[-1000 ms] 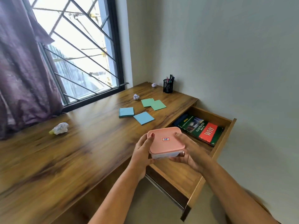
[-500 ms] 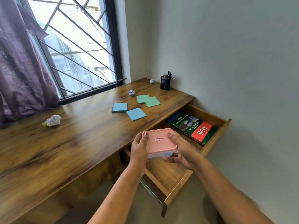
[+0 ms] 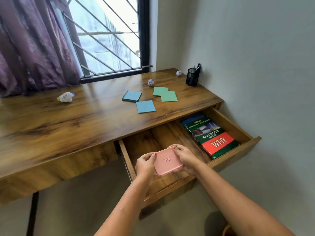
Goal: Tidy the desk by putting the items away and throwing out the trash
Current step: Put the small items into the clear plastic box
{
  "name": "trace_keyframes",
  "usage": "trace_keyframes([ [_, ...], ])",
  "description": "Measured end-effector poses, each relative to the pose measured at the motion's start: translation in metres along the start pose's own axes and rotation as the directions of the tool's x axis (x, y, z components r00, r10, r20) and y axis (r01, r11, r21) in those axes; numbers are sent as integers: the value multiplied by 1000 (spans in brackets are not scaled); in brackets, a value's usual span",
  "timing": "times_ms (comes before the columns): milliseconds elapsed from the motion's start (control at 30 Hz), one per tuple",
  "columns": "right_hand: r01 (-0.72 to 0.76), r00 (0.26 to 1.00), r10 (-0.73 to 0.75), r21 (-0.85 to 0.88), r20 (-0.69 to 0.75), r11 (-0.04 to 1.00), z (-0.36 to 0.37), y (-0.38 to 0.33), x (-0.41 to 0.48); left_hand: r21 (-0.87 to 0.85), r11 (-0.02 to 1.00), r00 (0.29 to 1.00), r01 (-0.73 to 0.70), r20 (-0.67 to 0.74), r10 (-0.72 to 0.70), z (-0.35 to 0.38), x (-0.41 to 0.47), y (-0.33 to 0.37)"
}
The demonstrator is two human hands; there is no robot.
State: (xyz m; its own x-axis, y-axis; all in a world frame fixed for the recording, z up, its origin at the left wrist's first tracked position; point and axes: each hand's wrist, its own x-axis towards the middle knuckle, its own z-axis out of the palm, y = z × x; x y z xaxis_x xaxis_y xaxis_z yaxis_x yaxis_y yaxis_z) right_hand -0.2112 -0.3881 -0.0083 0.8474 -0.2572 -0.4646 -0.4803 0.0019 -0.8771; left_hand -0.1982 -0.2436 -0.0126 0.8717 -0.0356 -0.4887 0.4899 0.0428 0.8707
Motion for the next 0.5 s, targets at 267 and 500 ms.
trace_keyframes([
  [267, -92, 987, 113, -175, 116, 980, 1, 21, 22, 206, 978, 971, 30, -238, 20, -10, 14, -35],
  [500, -79, 992, 98, -218, 75, 973, 11, 15, 40, 421, 907, 944, -19, -291, 154, -8, 41, -25],
])
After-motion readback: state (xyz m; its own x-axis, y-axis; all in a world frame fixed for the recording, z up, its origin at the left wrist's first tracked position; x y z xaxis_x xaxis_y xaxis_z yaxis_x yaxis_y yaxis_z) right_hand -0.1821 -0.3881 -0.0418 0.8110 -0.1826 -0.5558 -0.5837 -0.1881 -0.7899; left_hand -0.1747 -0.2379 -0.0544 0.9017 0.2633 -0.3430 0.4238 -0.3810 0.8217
